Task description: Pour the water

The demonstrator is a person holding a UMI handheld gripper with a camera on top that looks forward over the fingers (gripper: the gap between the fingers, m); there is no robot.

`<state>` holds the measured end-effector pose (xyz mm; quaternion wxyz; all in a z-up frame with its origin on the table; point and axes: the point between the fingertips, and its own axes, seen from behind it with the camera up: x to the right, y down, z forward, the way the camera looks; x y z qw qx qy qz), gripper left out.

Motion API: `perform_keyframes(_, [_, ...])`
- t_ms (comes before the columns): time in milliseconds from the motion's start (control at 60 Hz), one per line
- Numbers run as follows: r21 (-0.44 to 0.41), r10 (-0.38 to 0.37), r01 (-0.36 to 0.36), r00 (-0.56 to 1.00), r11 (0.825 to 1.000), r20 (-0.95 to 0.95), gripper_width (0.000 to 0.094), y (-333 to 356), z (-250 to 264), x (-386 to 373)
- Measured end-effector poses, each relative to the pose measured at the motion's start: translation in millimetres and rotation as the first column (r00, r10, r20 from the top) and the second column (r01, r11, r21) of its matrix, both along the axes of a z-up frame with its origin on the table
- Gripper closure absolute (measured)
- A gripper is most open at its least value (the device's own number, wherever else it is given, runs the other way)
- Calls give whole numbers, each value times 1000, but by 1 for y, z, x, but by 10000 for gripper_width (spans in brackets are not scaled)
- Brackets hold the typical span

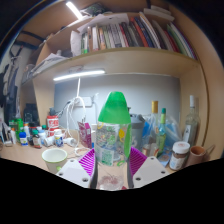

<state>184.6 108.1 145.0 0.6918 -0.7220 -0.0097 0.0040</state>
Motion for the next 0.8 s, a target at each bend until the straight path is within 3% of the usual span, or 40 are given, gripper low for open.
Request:
perform_keyframes(183, [-33,7,-6,1000,999,0,508,2,-39,2])
perform_keyframes(500, [31,13,-15,999,999,46,487,-1,-34,-2])
perform_keyframes(633, [15,2,-3,1000,1000,30,373,-1,-35,1])
perform_keyframes(733, [-36,-1,1,1000,999,-6,148,-11,-39,4])
perform_keyframes(800, [-64,33,-36,999,997,-43,100,-25,-44,-3])
